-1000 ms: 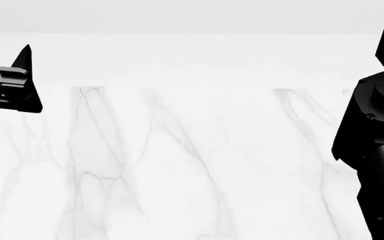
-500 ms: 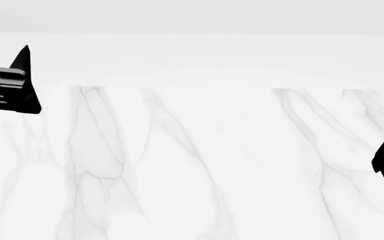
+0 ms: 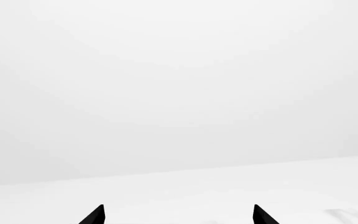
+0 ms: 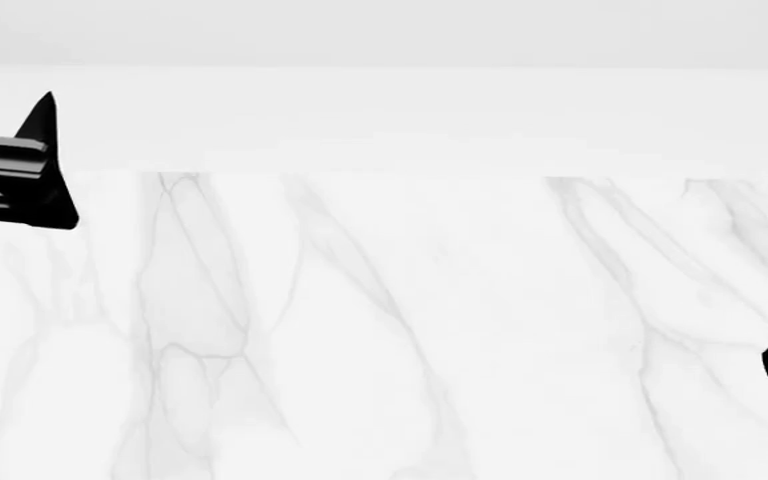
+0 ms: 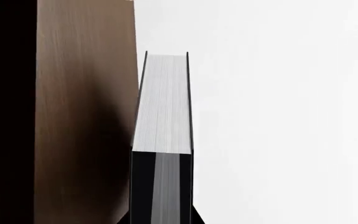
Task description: Pick up the book on the left and place it on top of the shelf.
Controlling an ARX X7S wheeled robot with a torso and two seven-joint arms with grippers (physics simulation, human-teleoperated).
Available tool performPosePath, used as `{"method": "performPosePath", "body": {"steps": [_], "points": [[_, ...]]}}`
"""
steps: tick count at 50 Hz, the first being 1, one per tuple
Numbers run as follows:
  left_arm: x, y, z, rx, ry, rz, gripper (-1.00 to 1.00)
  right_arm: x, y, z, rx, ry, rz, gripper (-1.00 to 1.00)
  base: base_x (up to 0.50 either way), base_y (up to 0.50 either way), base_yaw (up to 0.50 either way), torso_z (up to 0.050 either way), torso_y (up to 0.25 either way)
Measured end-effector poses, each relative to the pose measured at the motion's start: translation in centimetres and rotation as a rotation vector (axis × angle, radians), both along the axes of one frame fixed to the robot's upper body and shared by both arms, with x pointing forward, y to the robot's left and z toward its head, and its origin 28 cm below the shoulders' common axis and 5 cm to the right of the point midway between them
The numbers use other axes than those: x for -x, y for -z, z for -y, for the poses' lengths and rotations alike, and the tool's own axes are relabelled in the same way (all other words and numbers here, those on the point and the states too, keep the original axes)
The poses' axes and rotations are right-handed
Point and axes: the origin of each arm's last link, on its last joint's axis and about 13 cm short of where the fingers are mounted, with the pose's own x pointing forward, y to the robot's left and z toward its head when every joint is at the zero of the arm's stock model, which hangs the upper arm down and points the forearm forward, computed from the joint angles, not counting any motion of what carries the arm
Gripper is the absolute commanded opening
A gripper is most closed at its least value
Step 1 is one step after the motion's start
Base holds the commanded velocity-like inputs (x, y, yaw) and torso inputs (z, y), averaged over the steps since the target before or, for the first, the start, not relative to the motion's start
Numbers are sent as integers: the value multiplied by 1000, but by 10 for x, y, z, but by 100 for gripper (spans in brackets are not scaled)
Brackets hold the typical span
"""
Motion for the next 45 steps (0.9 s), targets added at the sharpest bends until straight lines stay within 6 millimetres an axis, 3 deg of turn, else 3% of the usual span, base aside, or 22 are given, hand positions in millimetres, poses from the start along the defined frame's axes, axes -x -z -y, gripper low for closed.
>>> {"method": "performPosePath", "body": {"steps": [22, 23, 45], "points": [[2, 3, -2, 3, -9, -5, 100, 0, 17, -2, -5, 9, 76, -100, 0, -1, -2, 0, 0], [2, 3, -2, 3, -9, -5, 100, 0, 18, -2, -5, 8, 79, 100, 0, 0, -3, 0, 0], [1, 4, -2, 5, -8, -8, 100, -1, 21, -3, 23, 34, 142, 100, 6, -4, 2, 0, -4]]}}
